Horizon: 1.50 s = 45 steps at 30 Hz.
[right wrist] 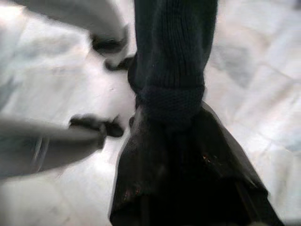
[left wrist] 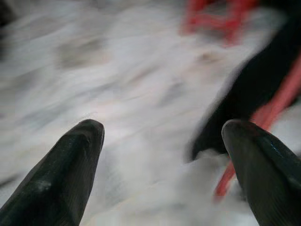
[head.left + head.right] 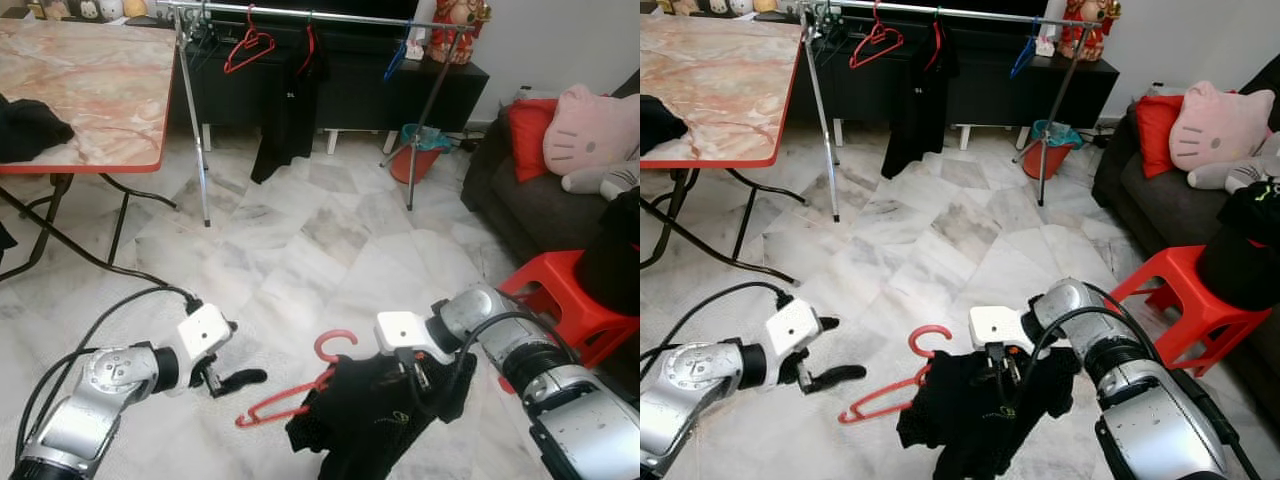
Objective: Hang hanger
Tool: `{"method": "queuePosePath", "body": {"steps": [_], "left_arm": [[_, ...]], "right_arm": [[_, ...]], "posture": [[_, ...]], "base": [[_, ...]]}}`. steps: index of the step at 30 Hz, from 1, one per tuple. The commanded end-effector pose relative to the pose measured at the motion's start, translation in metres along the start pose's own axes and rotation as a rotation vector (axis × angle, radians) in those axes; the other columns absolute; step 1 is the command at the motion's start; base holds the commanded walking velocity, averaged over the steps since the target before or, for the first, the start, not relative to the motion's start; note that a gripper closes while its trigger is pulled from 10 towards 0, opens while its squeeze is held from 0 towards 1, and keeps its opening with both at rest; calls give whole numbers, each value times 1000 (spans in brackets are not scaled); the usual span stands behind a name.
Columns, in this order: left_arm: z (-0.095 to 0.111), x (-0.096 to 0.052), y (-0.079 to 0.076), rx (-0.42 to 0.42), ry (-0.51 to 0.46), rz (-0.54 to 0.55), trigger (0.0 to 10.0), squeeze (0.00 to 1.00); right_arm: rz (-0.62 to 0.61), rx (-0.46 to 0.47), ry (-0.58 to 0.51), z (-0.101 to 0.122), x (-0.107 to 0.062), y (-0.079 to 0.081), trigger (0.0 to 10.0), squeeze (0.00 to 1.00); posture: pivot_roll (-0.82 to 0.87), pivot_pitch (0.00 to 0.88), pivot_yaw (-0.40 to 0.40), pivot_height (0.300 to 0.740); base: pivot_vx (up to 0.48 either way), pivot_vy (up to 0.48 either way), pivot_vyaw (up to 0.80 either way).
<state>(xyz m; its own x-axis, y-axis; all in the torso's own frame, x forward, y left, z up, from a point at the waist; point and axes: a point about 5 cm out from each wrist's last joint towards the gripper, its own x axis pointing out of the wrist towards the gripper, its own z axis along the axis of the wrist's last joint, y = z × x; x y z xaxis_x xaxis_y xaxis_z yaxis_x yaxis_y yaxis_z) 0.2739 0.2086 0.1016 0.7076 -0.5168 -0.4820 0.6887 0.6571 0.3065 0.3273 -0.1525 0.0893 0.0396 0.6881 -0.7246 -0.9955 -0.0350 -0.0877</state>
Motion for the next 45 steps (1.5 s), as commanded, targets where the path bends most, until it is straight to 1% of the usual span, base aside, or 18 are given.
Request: {"method": "queuePosePath", "body": {"steps": [1,8,9,10,11,13,14,15,17,21,23,26,28,29,31,34,42,45], "left_arm": [[-8,1,11,-3,43,139,10000,0],[-24,0,26,-84,87,348,10000,0],[-28,-1,33,-111,93,440,10000,0],[-28,-1,33,-111,93,440,10000,0],[-34,-3,42,-166,110,552,10000,0],[-43,-5,47,-223,145,637,10000,0],[-43,-5,47,-223,145,637,10000,0],[-52,-7,49,-296,168,708,10000,0],[-63,-7,47,-373,185,764,10000,0],[-75,-6,41,-397,230,796,10000,0],[-85,-3,30,-438,253,770,10000,0],[-88,1,24,-464,243,742,10000,0],[-83,10,14,-478,185,633,10000,0],[-76,16,6,-495,101,541,10000,0],[-71,19,3,-526,45,494,10000,0],[-71,20,1,-507,38,440,10000,0],[-61,18,-7,-476,-84,290,10000,0],[-62,18,-9,-445,-93,282,10000,0]], "right_arm": [[-124,18,-34,6,-11,-13,0,0],[-177,33,-28,4,-9,-15,0,0],[-178,31,-28,3,-9,-14,0,0],[-178,31,-28,3,-9,-14,0,0],[-199,35,-33,4,-9,-16,0,0],[-219,42,-50,7,-10,-18,0,0],[-219,42,-50,7,-10,-18,0,0],[-248,44,-78,14,-10,-23,0,0],[-275,25,-95,21,-11,-27,0,0],[-305,6,-97,28,-11,-32,0,0],[-331,-4,-114,36,-11,-37,0,0],[-329,-7,-132,40,-10,-38,0,0],[-309,-12,-151,45,-8,-38,0,0],[-297,-20,-162,49,-5,-38,0,0],[-286,-34,-171,54,-3,-38,0,0],[-271,-49,-180,61,-1,-40,0,0],[-273,-103,-201,82,-5,-48,0,0],[-263,-113,-216,89,-5,-49,0,0]], "posture": [[123,49,-186,740],[128,51,-188,740],[128,51,-188,740],[128,51,-188,740],[132,52,-187,740],[131,52,-187,740],[131,52,-187,740],[131,49,-183,740],[132,50,-182,740],[132,50,-182,740],[130,49,-181,740],[130,49,-181,740],[129,51,-184,740],[129,51,-184,740],[132,52,-186,740],[134,52,-187,740],[130,47,-191,740],[130,47,-191,740]], "base": [[0,0,0],[0,0,0],[0,0,0],[0,0,0],[0,0,0],[0,0,0],[0,0,0],[0,0,0],[0,0,0],[0,0,0],[0,0,0],[0,0,0],[0,0,0],[0,0,0],[0,0,0],[0,0,0],[0,0,0],[0,0,0]]}}
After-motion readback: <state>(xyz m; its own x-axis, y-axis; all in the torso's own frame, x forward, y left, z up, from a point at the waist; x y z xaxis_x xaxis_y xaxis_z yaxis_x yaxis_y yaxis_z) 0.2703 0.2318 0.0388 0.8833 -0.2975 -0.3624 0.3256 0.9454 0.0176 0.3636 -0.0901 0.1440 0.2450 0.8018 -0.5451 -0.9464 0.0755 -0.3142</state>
